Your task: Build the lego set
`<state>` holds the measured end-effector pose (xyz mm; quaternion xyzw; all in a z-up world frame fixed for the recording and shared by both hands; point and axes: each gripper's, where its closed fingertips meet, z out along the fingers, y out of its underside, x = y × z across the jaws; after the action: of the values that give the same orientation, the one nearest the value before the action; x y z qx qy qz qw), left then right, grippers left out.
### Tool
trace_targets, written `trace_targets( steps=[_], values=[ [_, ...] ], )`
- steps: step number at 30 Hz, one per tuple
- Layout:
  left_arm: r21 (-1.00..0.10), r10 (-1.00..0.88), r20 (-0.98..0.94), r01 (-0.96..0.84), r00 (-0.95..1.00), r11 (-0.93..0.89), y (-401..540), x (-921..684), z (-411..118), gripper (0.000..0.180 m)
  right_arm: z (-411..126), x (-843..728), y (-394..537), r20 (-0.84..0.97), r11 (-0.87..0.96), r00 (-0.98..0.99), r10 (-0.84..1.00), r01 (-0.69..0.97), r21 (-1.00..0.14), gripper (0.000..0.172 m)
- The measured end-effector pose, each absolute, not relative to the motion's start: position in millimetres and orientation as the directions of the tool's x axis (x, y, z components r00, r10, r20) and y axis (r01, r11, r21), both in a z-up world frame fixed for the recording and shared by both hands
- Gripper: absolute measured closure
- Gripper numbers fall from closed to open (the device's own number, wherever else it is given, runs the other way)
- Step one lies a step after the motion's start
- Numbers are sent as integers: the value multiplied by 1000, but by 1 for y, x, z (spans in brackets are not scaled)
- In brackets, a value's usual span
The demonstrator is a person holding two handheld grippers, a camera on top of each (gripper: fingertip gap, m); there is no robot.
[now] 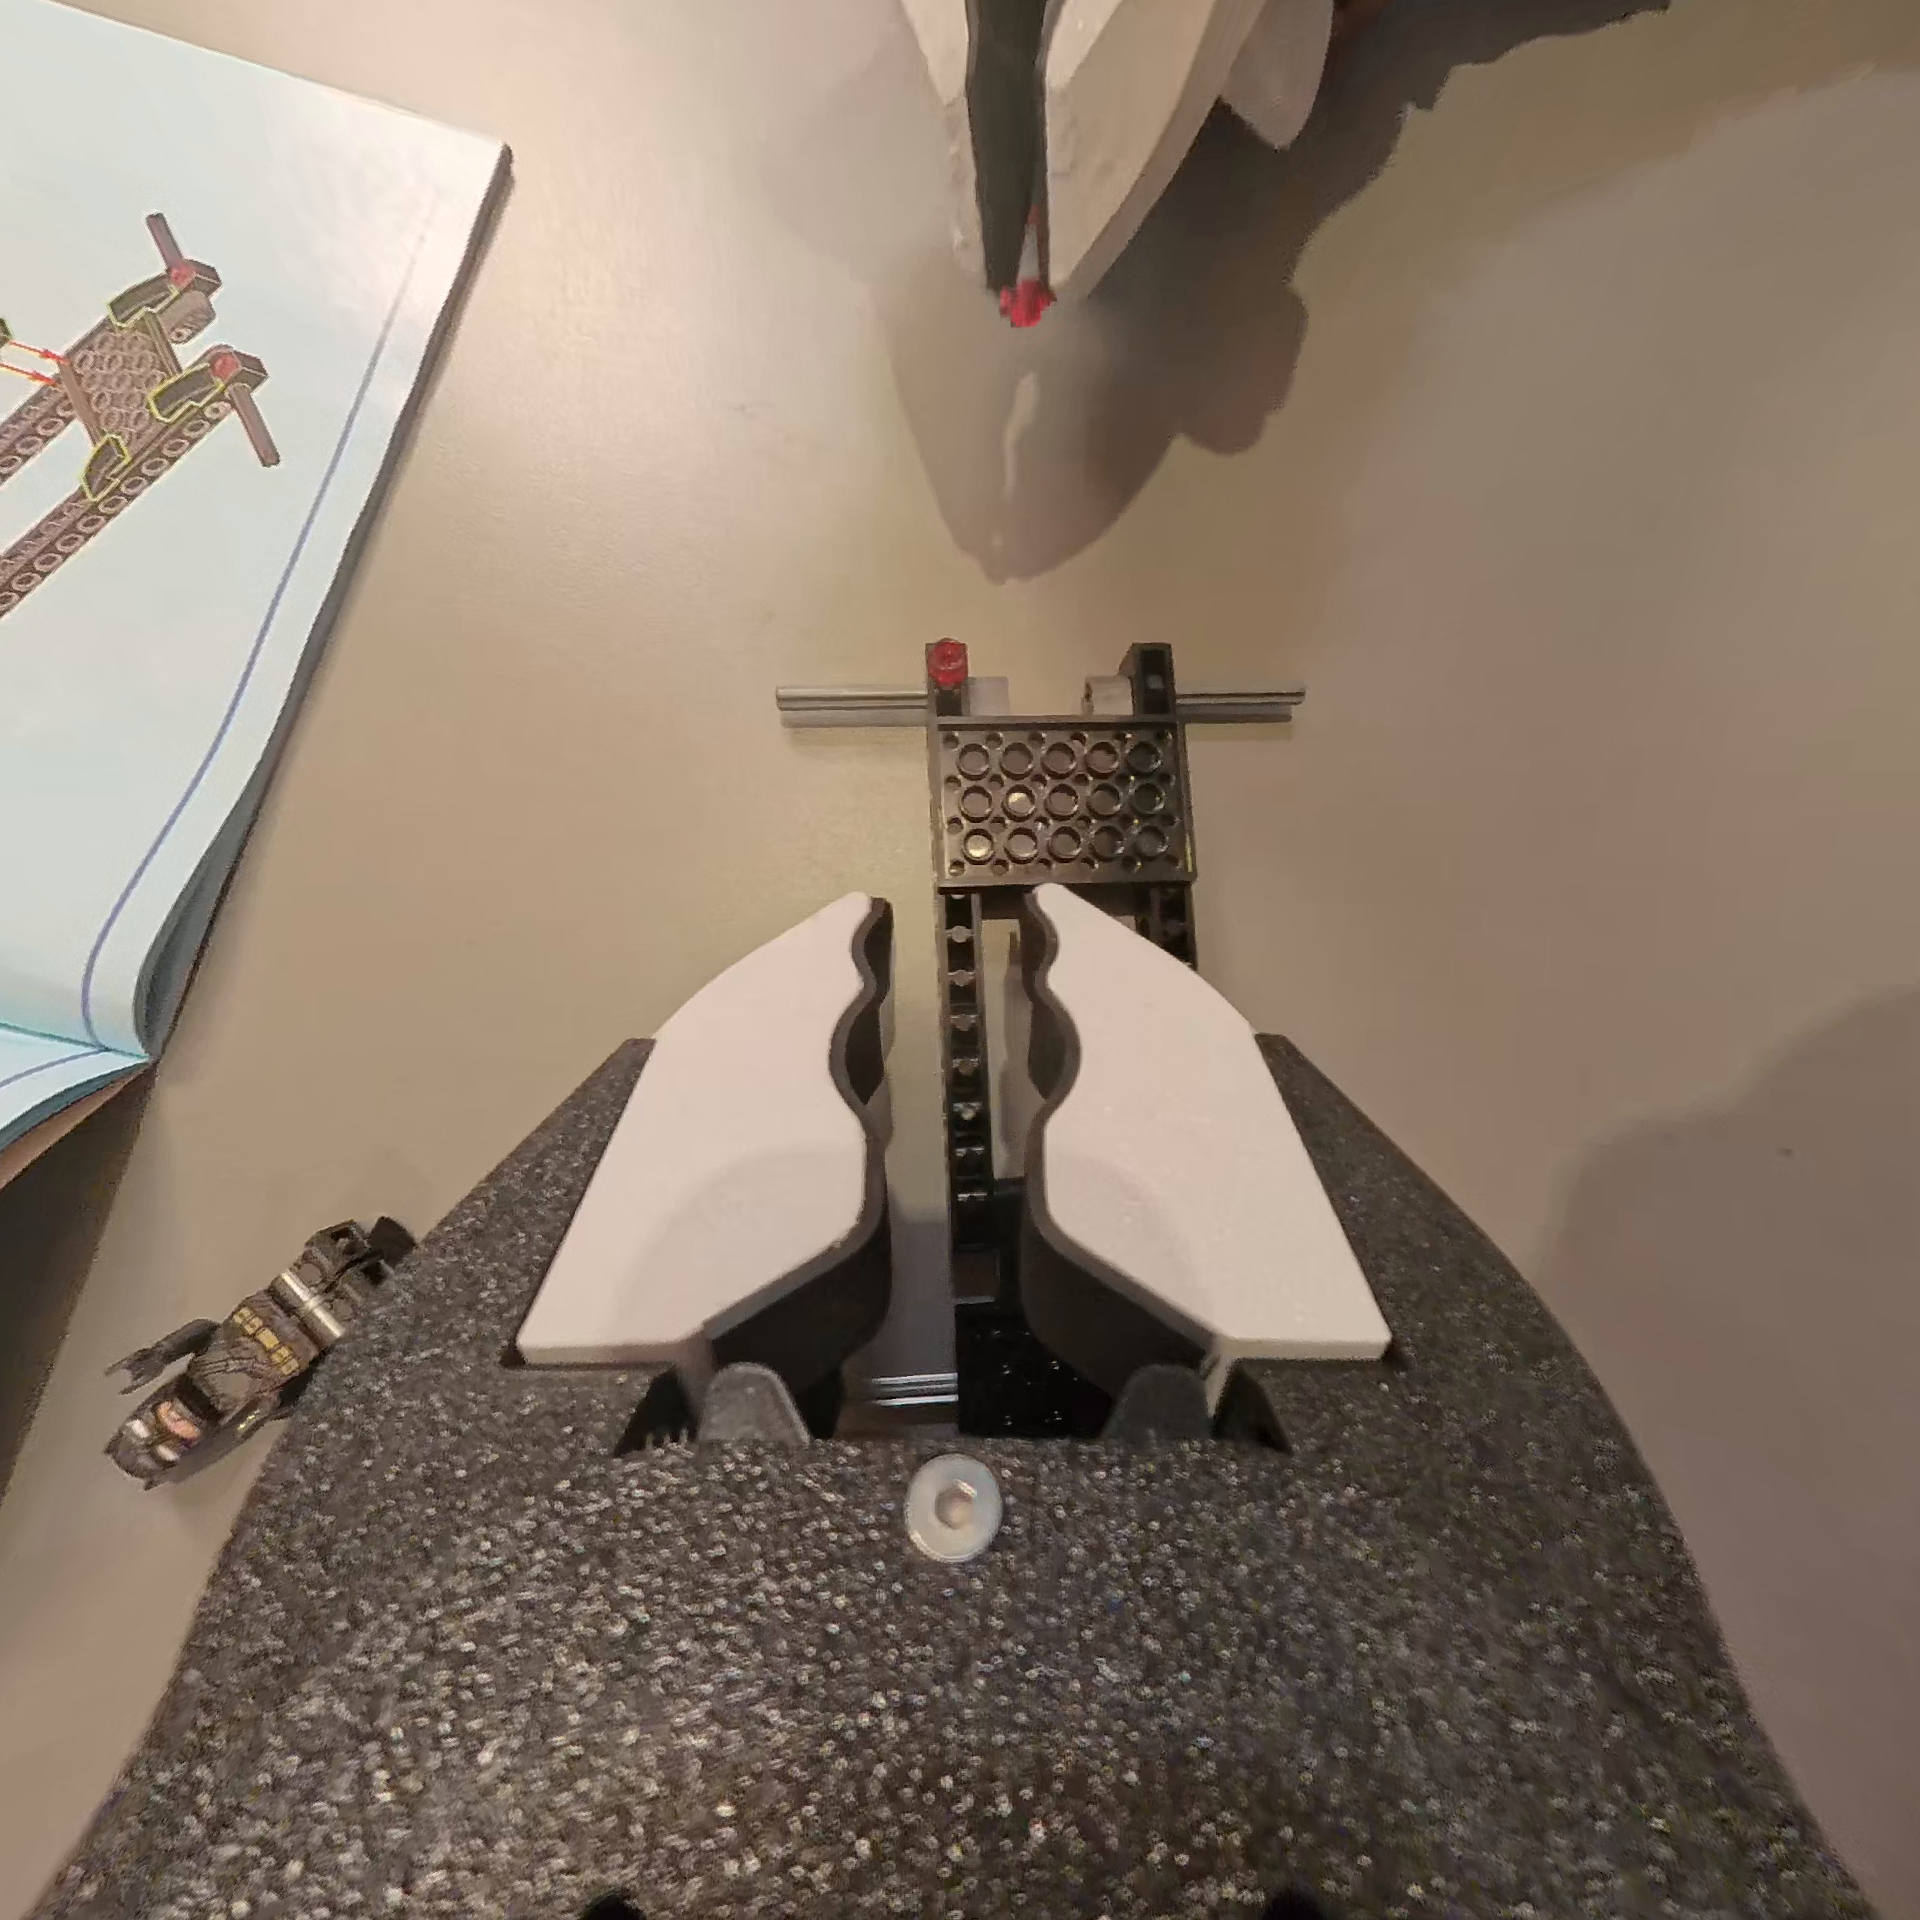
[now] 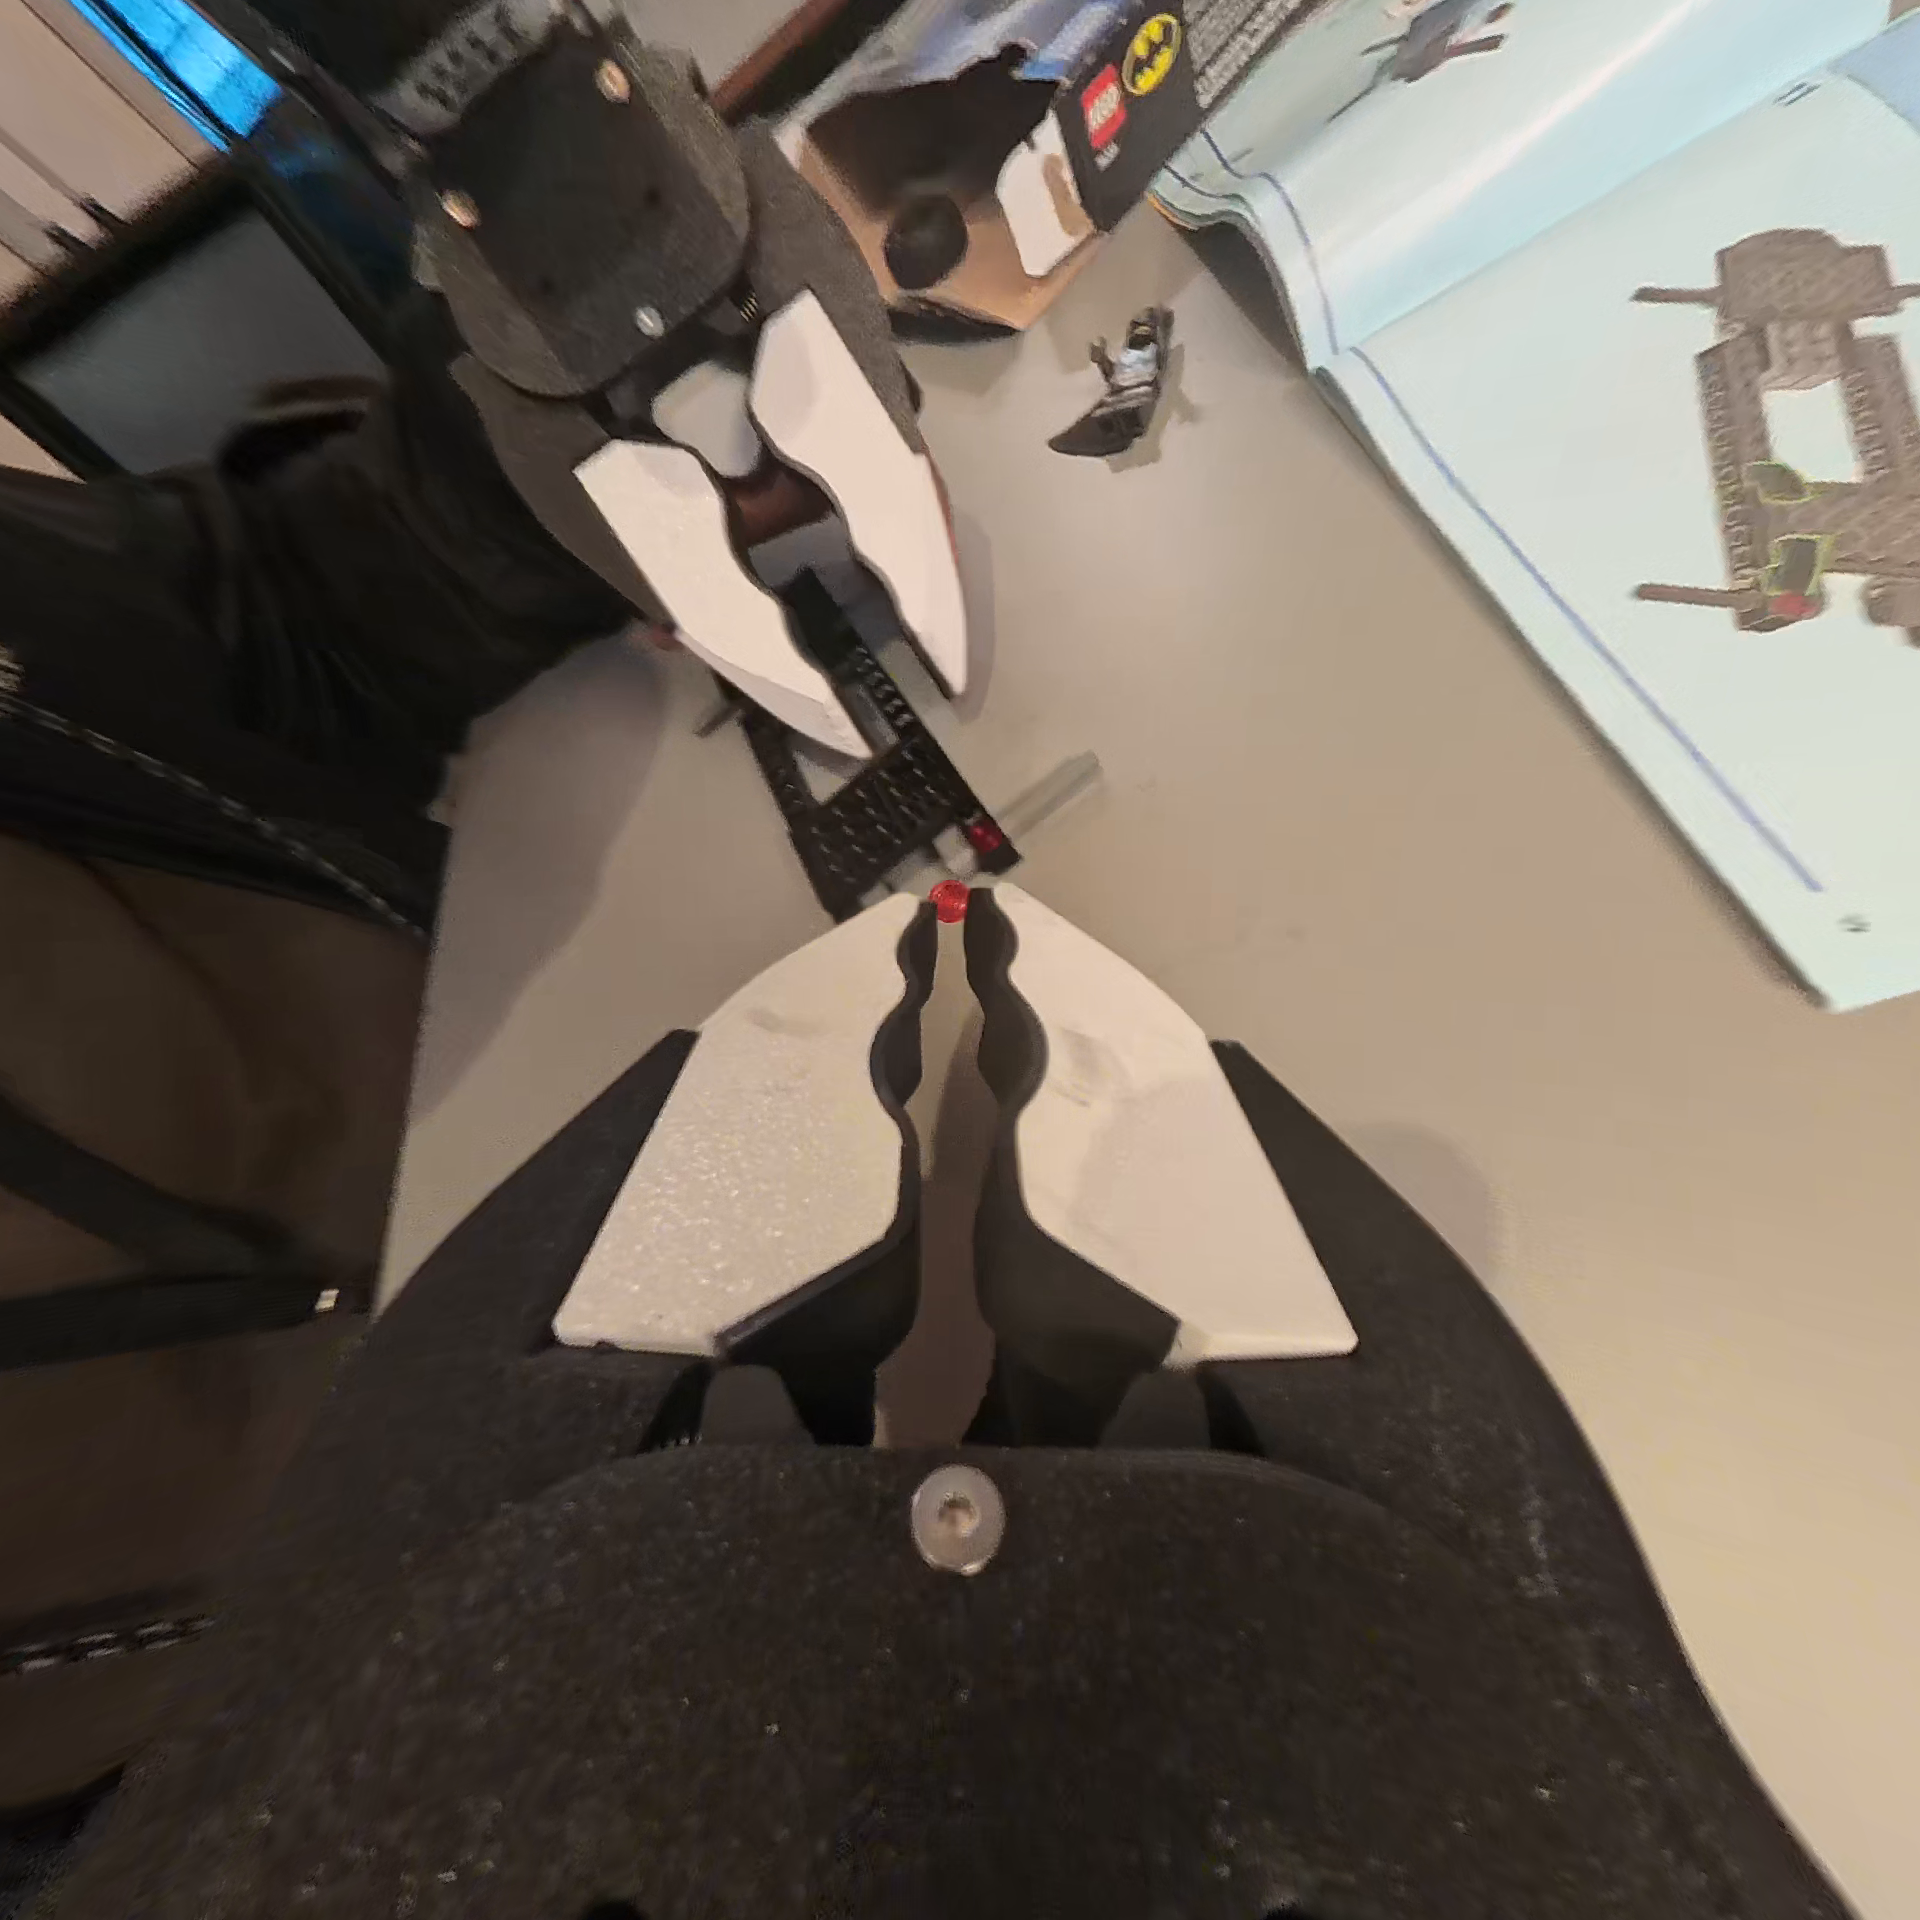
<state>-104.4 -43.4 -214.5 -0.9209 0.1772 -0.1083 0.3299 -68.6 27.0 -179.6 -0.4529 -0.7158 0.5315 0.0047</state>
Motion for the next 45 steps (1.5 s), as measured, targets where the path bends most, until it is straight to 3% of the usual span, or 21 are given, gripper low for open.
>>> trace_targets(
  steps=[11,27,35,45],
  values=[
    [-697,-328,63,-194,942,-690,-35,-122,-206,158,-203,-77,49,-143,283,-567,811,595,-752,166],
    [-715,-396,121,-196,910,-671,-39,-106,-198,158,-214,-74,56,-167,275,-555,815,624,-731,166],
    [-667,-503,188,-266,843,-696,-58,-77,-198,161,-214,-74,54,-155,292,-569,807,615,-733,166],
    [-591,-532,138,-362,835,-721,-65,-67,-212,161,-212,-72,46,-130,318,-597,792,585,-746,166]
  ],
)
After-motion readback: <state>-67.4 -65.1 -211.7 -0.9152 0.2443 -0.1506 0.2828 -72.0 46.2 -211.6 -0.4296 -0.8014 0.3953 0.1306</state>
